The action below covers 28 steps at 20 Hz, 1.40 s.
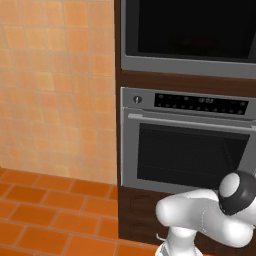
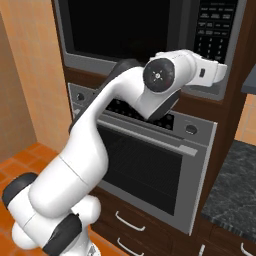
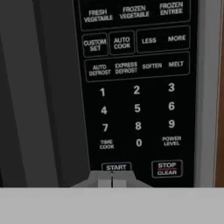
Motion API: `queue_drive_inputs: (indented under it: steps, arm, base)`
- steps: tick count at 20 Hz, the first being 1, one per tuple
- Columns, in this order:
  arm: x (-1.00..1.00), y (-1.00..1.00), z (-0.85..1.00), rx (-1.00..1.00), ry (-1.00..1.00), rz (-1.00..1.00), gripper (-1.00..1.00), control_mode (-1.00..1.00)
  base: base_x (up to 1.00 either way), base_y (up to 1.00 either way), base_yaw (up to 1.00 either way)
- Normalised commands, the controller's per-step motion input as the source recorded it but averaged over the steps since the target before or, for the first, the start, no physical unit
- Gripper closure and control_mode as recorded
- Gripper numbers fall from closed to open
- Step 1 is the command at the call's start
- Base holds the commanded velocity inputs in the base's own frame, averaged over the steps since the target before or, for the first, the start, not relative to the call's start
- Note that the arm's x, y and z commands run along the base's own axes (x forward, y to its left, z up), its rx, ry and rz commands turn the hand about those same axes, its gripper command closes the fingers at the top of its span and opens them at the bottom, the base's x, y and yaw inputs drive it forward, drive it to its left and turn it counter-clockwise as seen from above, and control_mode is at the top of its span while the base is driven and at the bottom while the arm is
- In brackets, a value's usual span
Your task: Pick the avocado from the sink and place it in the bowl. Then pick the bowl and place it in the microwave. Then close the microwave door and press the start button.
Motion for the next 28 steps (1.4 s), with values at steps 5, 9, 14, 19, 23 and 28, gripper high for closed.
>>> queue_drive_inputs:
  steps: [5,9,14,19,23,28]
  arm:
    - [0.23,-0.05,-0.14,0.00,0.00,0.00,1.00,-1.00]
    - [0.26,-0.25,-0.10,0.00,0.00,0.00,1.00,-1.00]
    - [0.59,-0.27,-0.15,0.01,0.00,0.01,1.00,-1.00]
    - [0.06,0.19,-0.10,0.00,0.00,0.00,1.00,-1.00]
    - [-0.49,0.34,0.15,0.00,-0.02,0.00,1.00,-1.00]
    - [-0.64,0.04,0.47,-0.01,-0.02,0.00,1.00,-1.00]
  base:
    - [0.00,0.00,0.00]
    - [0.00,0.00,0.00]
    - [0.00,0.00,0.00]
    - [0.00,0.00,0.00]
    - [0.00,0.00,0.00]
    - [0.00,0.00,0.00]
